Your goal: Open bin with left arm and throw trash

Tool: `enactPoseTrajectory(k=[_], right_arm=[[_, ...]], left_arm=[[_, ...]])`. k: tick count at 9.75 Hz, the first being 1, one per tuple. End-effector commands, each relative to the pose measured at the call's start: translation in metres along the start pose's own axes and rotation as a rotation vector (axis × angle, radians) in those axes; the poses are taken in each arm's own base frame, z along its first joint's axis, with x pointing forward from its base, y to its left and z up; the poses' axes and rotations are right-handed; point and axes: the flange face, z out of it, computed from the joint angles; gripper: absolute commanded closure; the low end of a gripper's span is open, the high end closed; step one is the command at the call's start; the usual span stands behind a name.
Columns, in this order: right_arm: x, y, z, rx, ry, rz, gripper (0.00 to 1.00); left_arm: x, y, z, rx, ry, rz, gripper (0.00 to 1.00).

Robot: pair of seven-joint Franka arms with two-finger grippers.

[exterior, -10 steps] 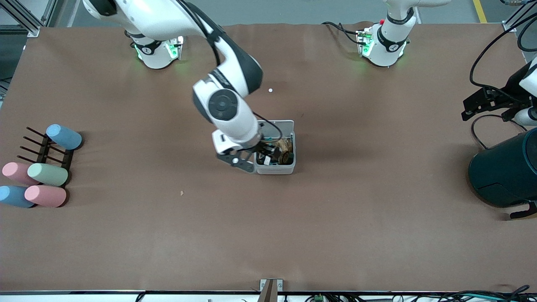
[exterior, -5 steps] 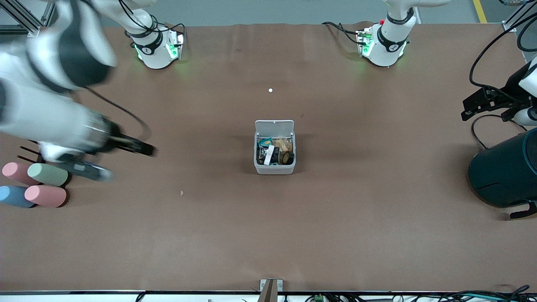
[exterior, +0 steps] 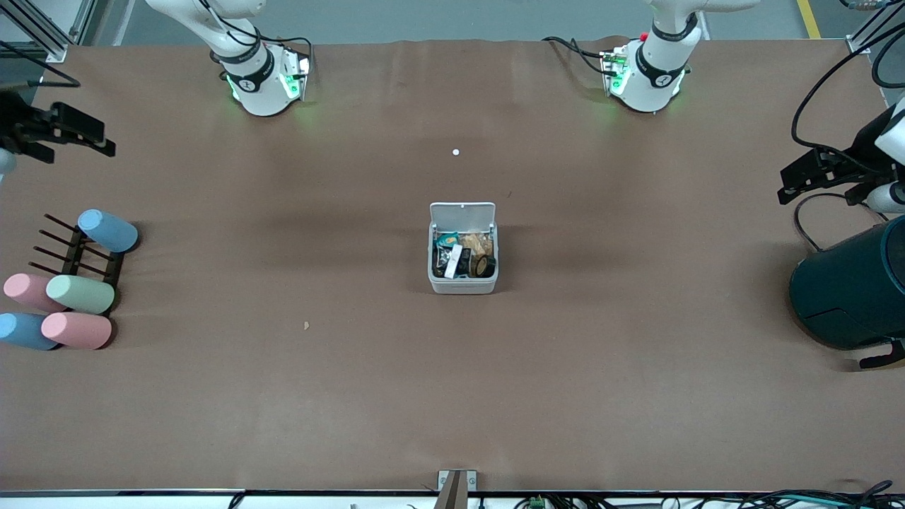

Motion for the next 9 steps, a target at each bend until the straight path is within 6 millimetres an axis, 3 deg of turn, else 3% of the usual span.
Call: enactPoseTrajectory(k=[1,4,6,9], right_arm=[[0.007,-0.032,0.012,-0.104,-0.007,-0.067,0.01],[0.014,-0.032,0.019,-0.104,0.017,-0.069,0.01],[0.023,-0.022,0.035,-0.102,0.042,-0.054,0.01],[0.019,-0.009,0.024,-0.056,0.059,-0.021,0.01]], left_arm=[[-0.001,0.001,-0.005,0.005,-0.002,-0.012,0.0],[0.0,-0.001,-0.004,0.01,-0.002,-0.005,0.0],[0.0,-0.001,-0.005,0.01,-0.002,0.001,0.0],[0.0,-0.002,-0.005,0.012,-0.002,-0.003,0.0]])
